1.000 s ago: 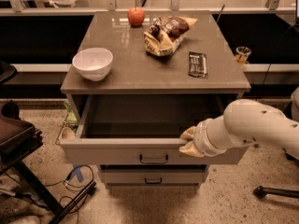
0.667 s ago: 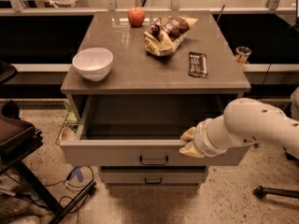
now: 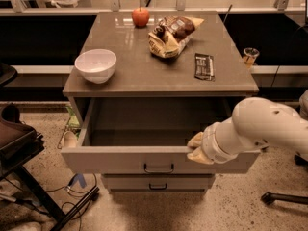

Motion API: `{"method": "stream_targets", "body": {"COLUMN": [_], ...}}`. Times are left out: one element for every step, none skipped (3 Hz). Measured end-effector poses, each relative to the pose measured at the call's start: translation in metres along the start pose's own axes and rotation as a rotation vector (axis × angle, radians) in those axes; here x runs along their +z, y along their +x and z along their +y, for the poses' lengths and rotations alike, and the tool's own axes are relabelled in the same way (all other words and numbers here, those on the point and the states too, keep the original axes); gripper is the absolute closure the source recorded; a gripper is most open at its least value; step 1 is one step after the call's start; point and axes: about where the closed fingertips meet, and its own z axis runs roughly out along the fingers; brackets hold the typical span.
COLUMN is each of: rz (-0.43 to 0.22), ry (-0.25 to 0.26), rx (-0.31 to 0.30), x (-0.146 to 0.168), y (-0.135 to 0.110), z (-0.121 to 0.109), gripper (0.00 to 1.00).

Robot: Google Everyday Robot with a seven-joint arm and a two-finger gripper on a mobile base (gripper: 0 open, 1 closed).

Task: Open top drawer

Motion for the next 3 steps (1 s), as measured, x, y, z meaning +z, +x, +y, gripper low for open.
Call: {"method": "stream_targets", "body": {"rz": [0.004, 0.019, 0.019], "ry": [-0.004, -0.035, -0.035], "rx": [-0.001, -0.011, -0.011], "x": [-0.002, -0.014, -0.014], "y": [0.001, 0.004, 0.004], "z": [0.002, 0.011, 0.011], "gripper": [1.0, 1.0, 1.0]}}
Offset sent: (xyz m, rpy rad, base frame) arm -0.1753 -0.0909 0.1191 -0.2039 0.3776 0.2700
